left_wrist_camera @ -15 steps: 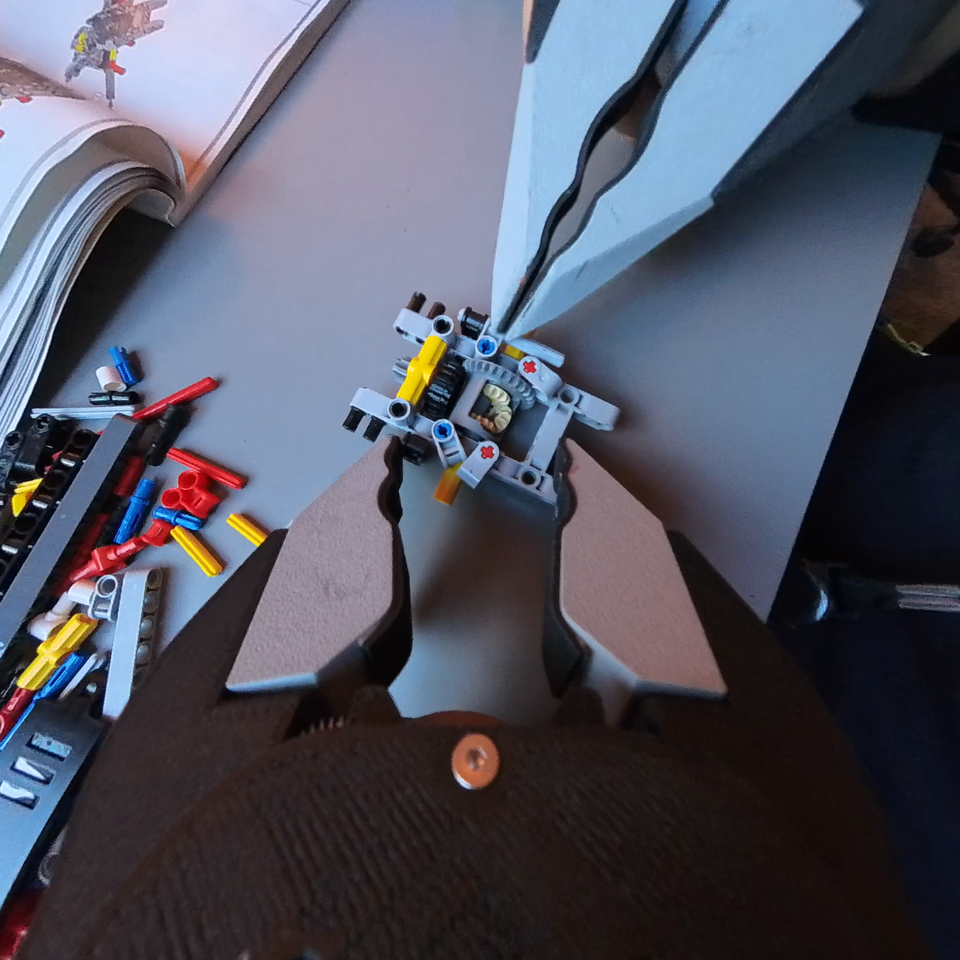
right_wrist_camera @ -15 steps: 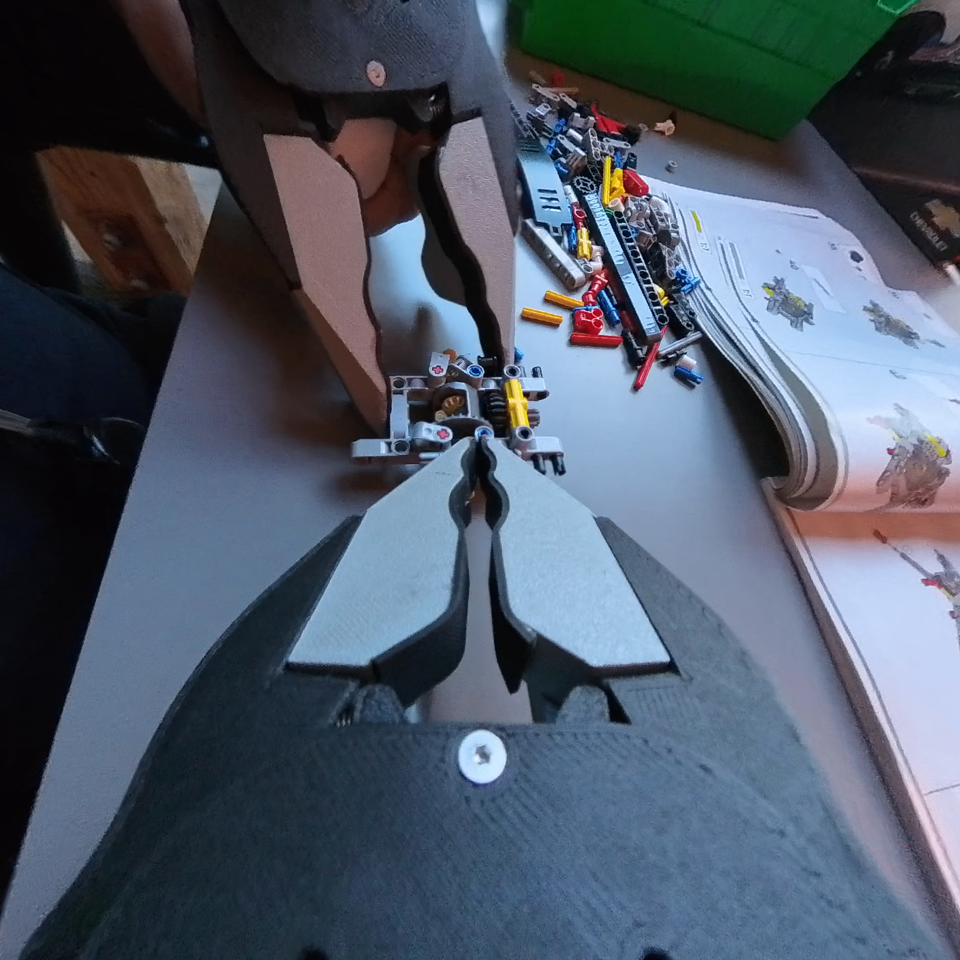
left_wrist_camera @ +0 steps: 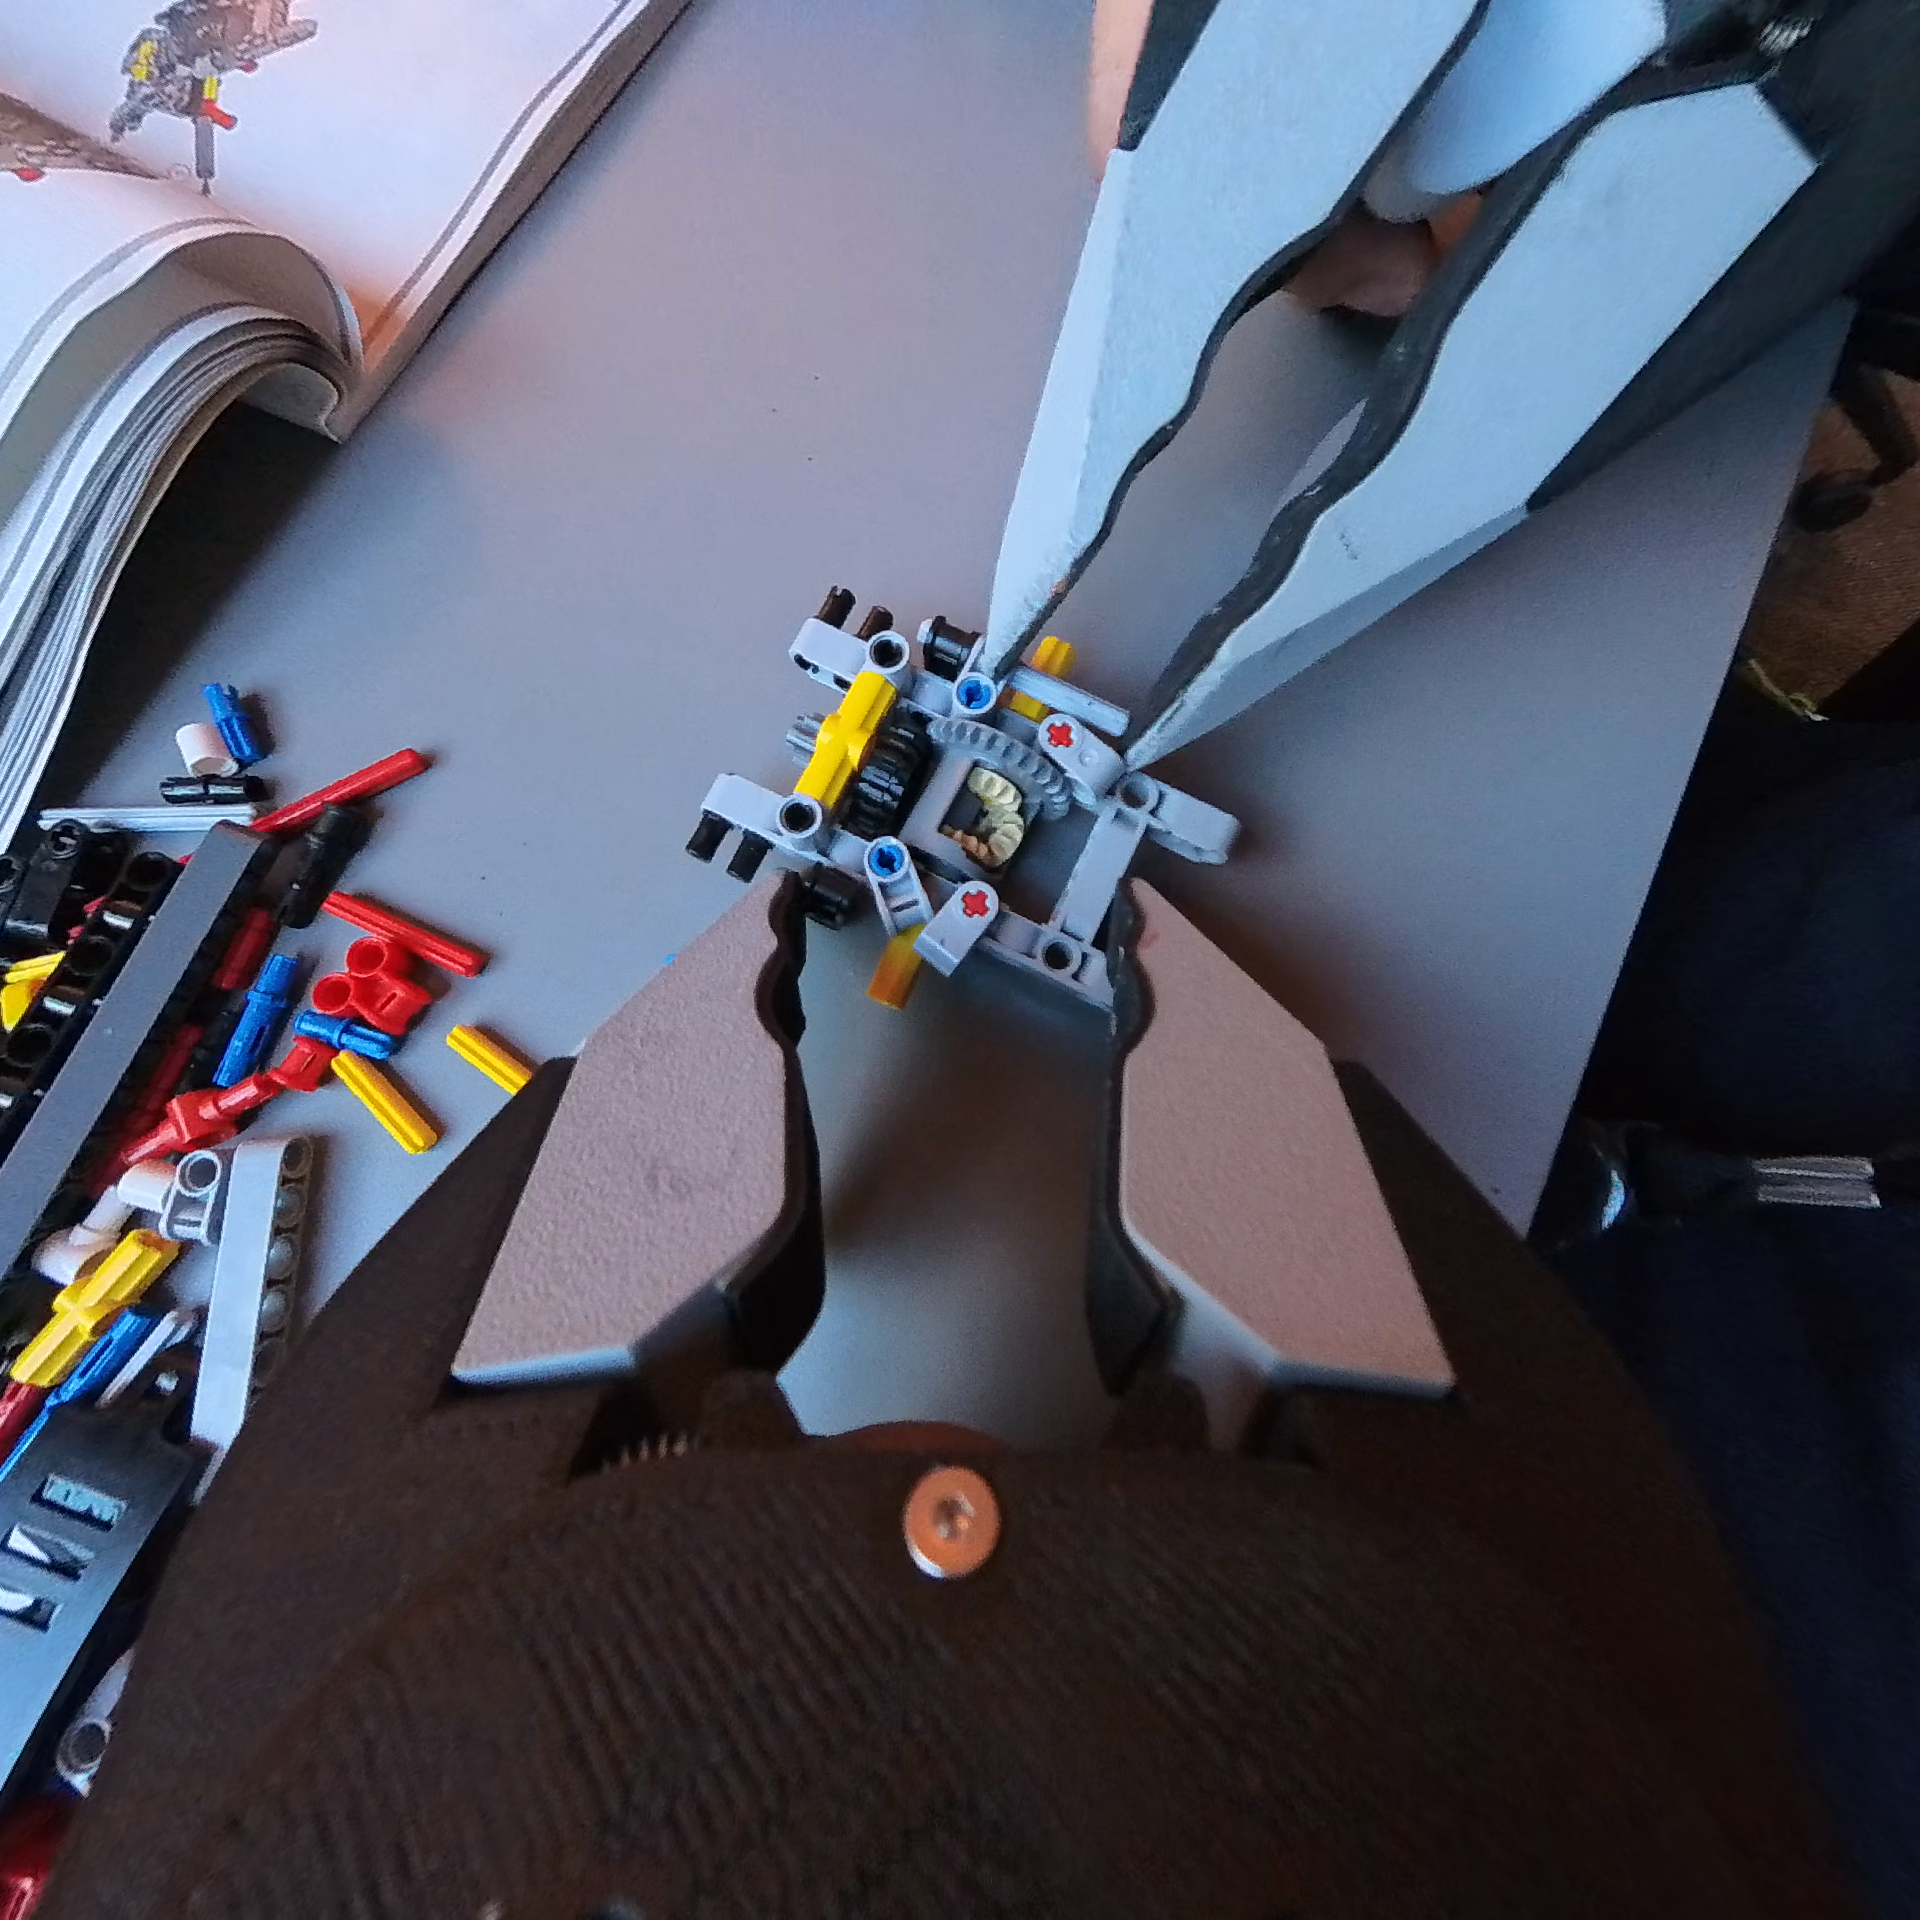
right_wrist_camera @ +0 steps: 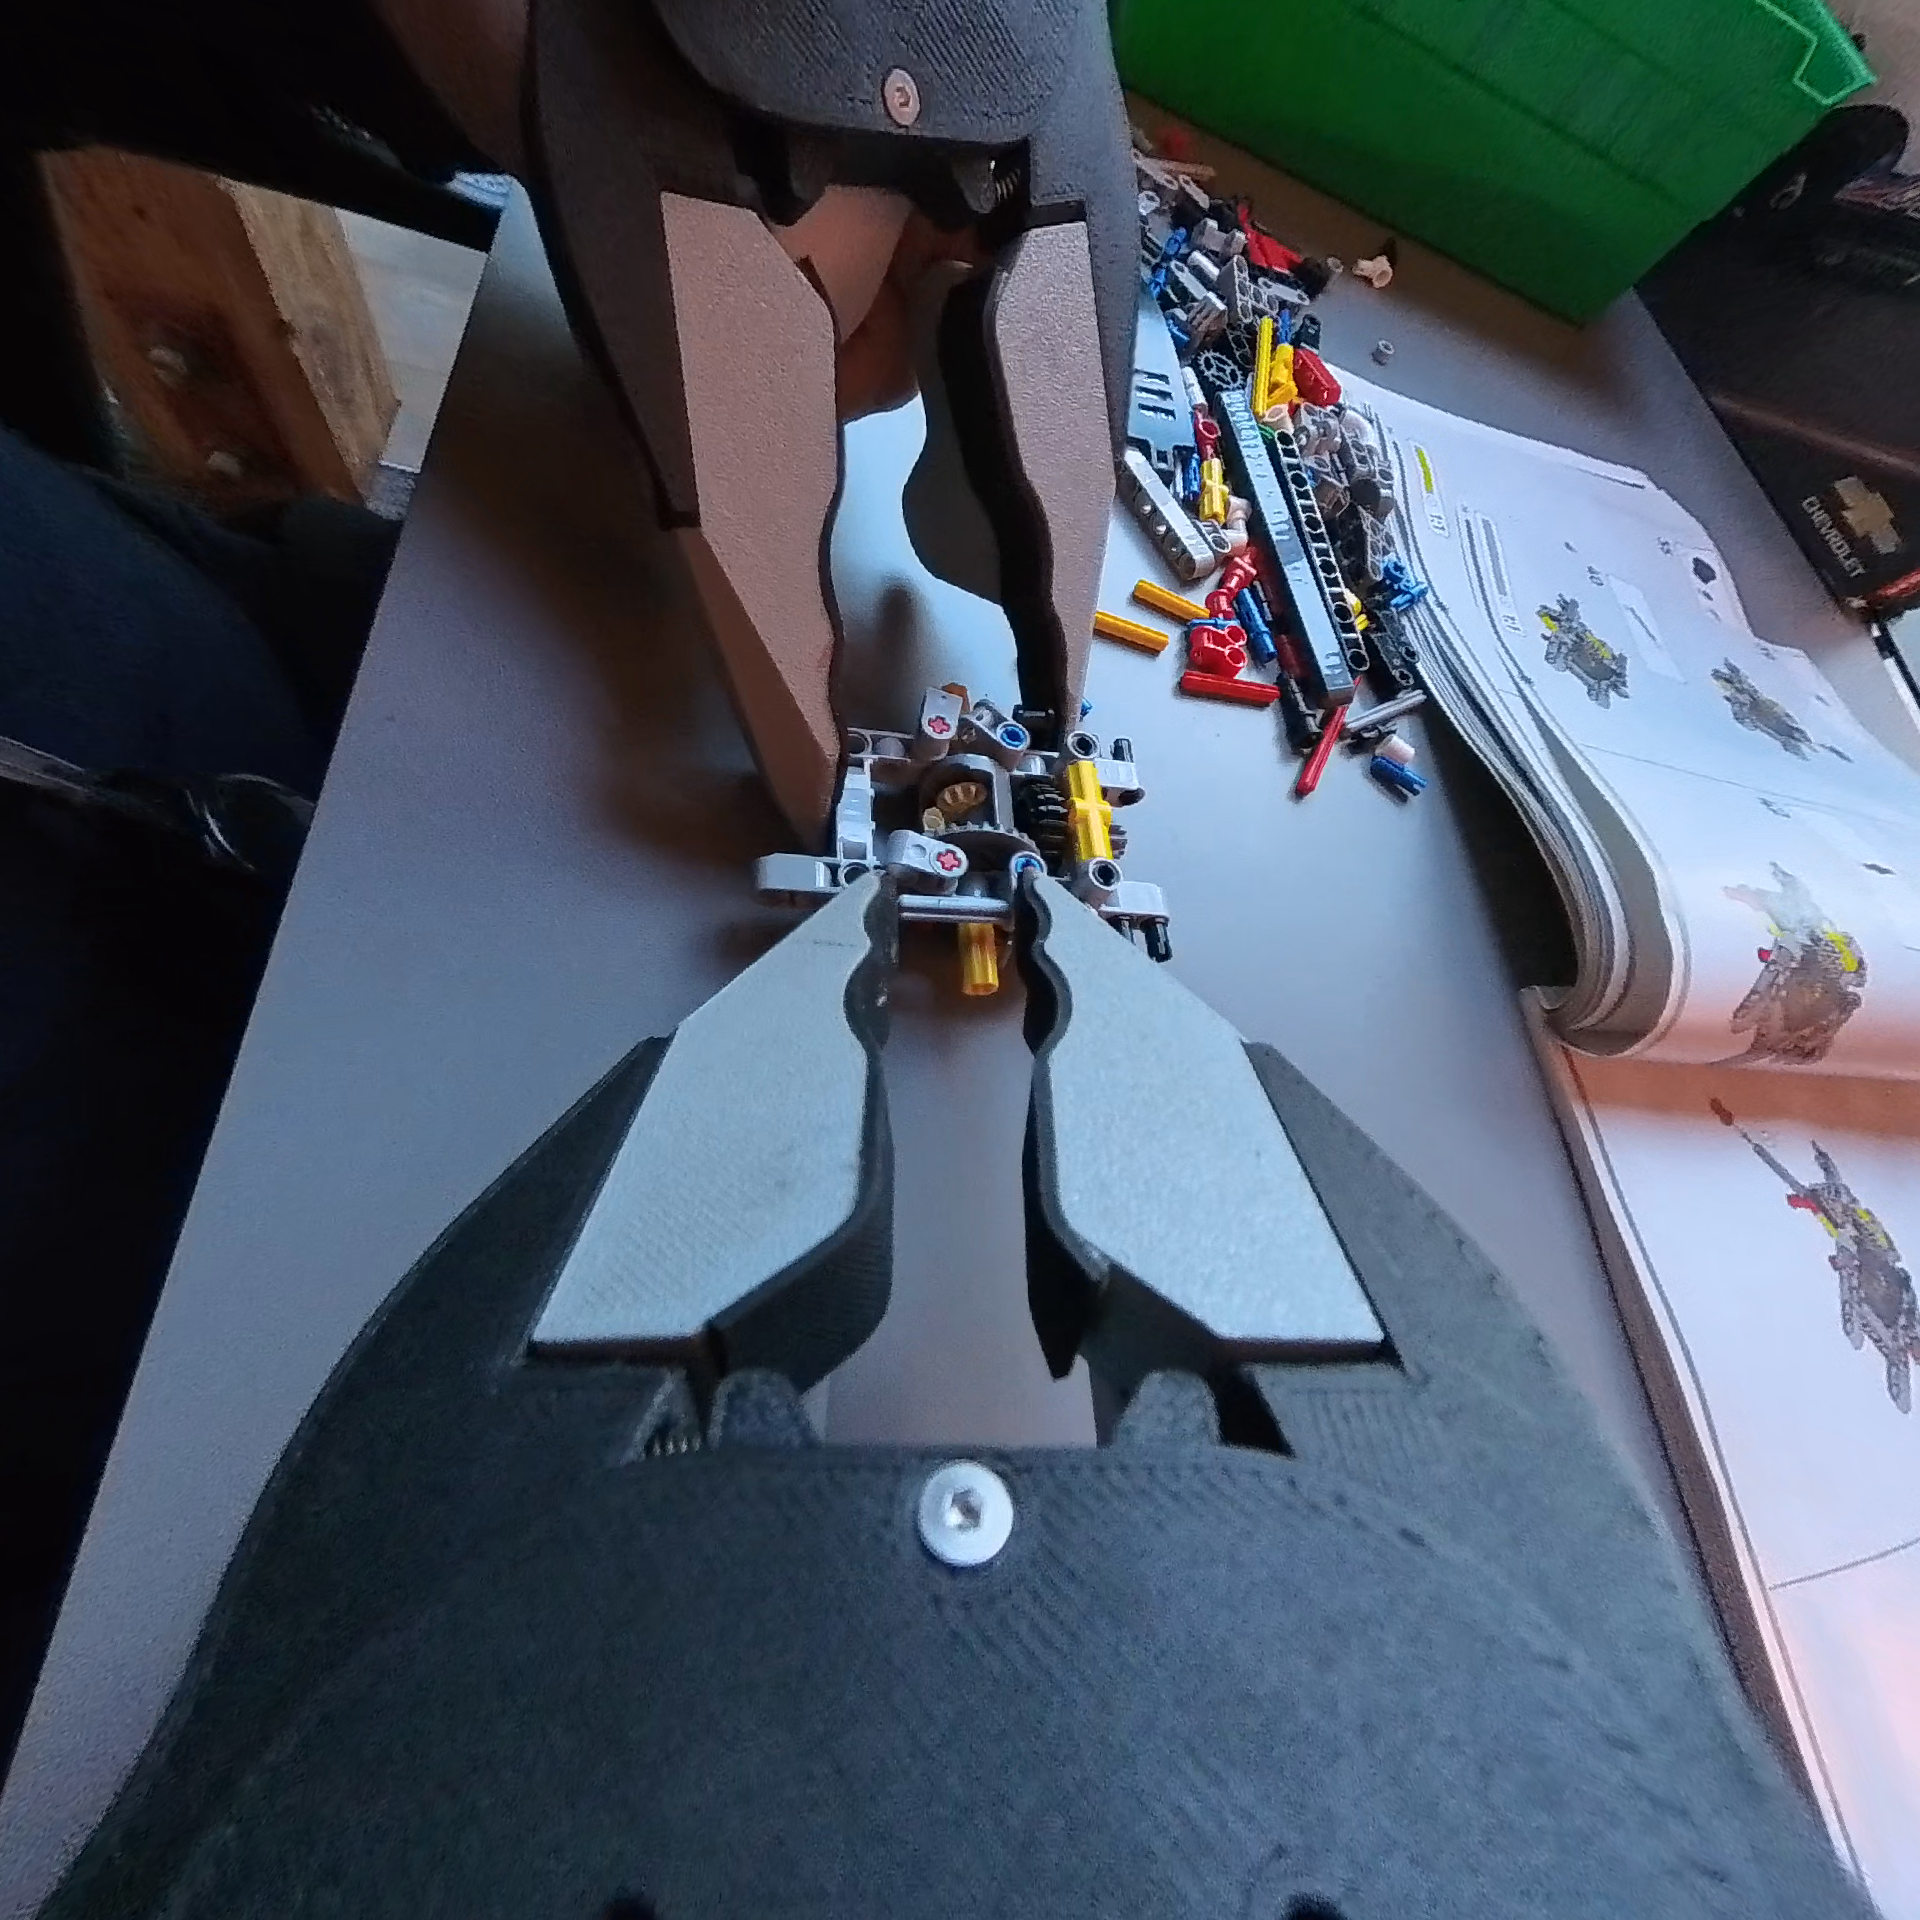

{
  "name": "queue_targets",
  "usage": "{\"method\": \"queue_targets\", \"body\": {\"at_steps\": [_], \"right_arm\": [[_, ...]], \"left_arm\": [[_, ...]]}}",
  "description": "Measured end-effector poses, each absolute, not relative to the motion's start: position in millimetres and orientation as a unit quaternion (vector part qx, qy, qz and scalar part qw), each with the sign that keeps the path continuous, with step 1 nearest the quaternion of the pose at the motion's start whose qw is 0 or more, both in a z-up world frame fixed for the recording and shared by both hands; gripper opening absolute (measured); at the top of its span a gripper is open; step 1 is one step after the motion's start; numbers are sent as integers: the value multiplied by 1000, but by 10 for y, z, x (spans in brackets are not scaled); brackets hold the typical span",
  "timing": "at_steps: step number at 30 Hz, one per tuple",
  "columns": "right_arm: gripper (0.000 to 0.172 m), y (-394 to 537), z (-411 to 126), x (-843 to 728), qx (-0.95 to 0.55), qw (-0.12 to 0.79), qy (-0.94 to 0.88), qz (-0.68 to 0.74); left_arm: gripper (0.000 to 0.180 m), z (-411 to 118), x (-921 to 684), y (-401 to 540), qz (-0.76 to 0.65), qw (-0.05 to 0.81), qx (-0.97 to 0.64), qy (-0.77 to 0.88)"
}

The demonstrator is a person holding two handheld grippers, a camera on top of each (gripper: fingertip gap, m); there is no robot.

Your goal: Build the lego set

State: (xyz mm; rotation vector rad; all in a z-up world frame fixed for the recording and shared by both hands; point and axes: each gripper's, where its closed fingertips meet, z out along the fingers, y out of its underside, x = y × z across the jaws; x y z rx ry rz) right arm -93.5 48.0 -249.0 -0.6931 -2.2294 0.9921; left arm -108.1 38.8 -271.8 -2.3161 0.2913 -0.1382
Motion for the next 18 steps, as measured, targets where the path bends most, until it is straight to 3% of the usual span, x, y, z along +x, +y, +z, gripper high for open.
{"method": "queue_targets", "body": {"at_steps": [18], "right_arm": [[19,495,-2499,-956,-286,263,-834,392]], "left_arm": [[57,-2718,-1095,390,-47,390,-914,103]]}}
